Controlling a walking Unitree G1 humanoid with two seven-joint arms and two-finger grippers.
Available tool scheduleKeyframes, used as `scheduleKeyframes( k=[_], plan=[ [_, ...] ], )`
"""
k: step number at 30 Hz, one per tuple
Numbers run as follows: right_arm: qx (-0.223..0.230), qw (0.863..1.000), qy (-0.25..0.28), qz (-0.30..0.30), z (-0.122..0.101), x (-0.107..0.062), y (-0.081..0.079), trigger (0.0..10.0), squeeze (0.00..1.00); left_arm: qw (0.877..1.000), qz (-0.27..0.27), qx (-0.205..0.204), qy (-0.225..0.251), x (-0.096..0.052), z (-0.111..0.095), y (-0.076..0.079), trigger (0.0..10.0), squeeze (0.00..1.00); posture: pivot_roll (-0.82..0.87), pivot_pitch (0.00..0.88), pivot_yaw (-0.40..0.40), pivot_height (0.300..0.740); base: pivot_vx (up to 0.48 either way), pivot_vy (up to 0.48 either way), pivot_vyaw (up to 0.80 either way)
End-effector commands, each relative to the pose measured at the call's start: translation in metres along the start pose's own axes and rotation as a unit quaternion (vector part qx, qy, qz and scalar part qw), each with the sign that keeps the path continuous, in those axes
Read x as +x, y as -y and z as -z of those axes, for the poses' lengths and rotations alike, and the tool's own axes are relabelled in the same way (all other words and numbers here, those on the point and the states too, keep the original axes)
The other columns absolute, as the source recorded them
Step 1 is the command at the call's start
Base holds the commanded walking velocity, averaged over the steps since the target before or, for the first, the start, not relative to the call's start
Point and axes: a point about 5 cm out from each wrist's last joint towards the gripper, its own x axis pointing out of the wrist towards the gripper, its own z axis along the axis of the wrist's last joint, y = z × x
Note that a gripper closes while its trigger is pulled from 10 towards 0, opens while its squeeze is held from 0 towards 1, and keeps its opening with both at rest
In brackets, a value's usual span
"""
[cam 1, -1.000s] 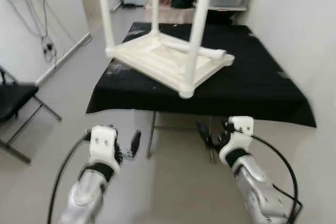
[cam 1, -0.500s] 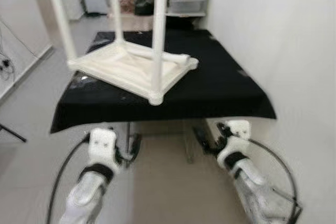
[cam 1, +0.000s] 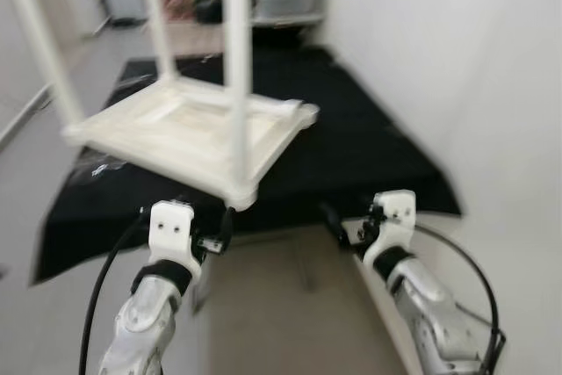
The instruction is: Building children table
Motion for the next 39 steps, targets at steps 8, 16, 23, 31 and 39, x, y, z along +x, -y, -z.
scheduleKeyframes(
  k=[8,16,23,31,39],
  plan=[
    [-0.014,0.999,0.017,-0.043,-0.008,0.008,-0.013,10.0,0.00,1.000,-0.019,0.010,-0.005,0.000,0.000,-0.008,10.0,0.00,-0.01,0.016,-0.050,0.740,0.320,0.000,0.00],
    [-0.016,0.998,0.015,-0.052,-0.007,0.007,-0.015,10.0,0.00,0.999,-0.027,0.017,0.003,0.004,-0.004,-0.011,10.0,0.00,0.00,0.012,-0.052,0.740,0.315,0.000,0.00],
    [-0.018,0.998,0.015,-0.058,-0.006,0.007,-0.016,10.0,0.00,0.999,-0.028,0.022,0.007,0.018,-0.006,-0.013,10.0,0.00,-0.01,0.008,-0.051,0.740,0.038,0.000,0.00],
    [-0.021,0.997,0.012,-0.067,-0.006,0.005,-0.018,10.0,0.00,0.994,-0.093,0.050,-0.001,0.022,-0.007,-0.031,10.0,0.00,-0.01,0.016,-0.046,0.740,0.000,0.000,0.00],
    [-0.049,0.986,0.010,-0.156,-0.018,0.008,-0.027,10.0,0.00,0.979,-0.181,0.084,-0.035,0.005,0.001,-0.059,10.0,0.00,0.01,0.032,-0.058,0.740,0.000,0.000,0.00]
  ],
)
